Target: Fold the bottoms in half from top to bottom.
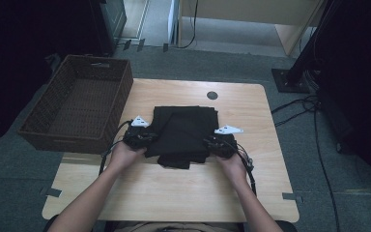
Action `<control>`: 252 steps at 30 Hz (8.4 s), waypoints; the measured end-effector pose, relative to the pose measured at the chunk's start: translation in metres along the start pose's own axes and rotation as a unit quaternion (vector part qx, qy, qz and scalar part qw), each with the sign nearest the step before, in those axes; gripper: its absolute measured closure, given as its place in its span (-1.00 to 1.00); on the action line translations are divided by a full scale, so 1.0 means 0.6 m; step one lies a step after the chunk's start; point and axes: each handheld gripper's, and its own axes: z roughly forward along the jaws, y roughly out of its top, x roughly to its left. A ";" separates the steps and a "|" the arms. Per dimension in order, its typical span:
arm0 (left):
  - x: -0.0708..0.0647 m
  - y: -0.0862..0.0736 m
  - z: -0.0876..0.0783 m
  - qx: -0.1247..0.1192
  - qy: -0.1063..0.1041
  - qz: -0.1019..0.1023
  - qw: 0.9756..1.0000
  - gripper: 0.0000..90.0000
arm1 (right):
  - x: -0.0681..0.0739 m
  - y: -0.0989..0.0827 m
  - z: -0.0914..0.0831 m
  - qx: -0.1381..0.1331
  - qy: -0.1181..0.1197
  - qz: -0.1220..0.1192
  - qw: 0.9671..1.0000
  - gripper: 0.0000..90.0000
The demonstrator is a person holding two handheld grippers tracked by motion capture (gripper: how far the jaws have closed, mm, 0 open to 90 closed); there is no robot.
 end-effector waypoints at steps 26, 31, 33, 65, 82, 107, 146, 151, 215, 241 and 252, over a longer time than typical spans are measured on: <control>-0.002 0.098 0.023 -0.045 -0.017 0.047 0.998 0.52 | 0.098 0.009 -0.027 -0.037 0.052 -0.004 0.998 0.46; 0.007 0.107 0.036 -0.046 -0.012 0.043 0.998 0.47 | 0.112 -0.012 -0.008 -0.033 0.046 -0.003 0.998 0.35; 0.015 0.110 0.042 -0.039 -0.005 0.040 0.998 0.40 | 0.115 -0.020 -0.006 -0.037 0.038 -0.013 0.999 0.36; 0.073 0.189 0.118 -0.015 0.024 0.015 0.999 0.12 | 0.080 -0.018 0.013 -0.042 0.049 -0.030 0.997 0.44; 0.076 0.190 0.186 0.019 0.016 0.037 0.999 -0.10 | 0.081 -0.019 0.013 -0.043 0.048 -0.031 0.997 0.44; 0.063 0.171 0.169 0.021 -0.008 0.070 0.997 0.73 | 0.081 -0.020 0.014 -0.045 0.047 -0.030 0.997 0.44; -0.030 0.084 0.012 -0.064 -0.043 0.107 0.991 0.87 | 0.101 0.063 0.117 -0.060 -0.026 -0.014 0.998 0.45; -0.027 0.063 0.025 -0.062 -0.040 0.087 0.993 0.87 | 0.099 0.061 0.115 -0.065 -0.020 -0.010 0.998 0.44; -0.050 0.079 -0.042 -0.047 -0.005 0.063 0.997 0.36 | 0.084 0.058 0.056 -0.018 -0.001 -0.056 0.998 0.52; -0.044 0.051 0.026 -0.016 0.062 0.106 0.992 0.69 | 0.084 0.055 0.060 -0.023 -0.002 -0.054 0.998 0.58; 0.006 0.050 -0.026 -0.045 0.022 0.029 0.998 0.94 | 0.077 0.050 0.060 -0.025 -0.013 -0.091 0.995 0.74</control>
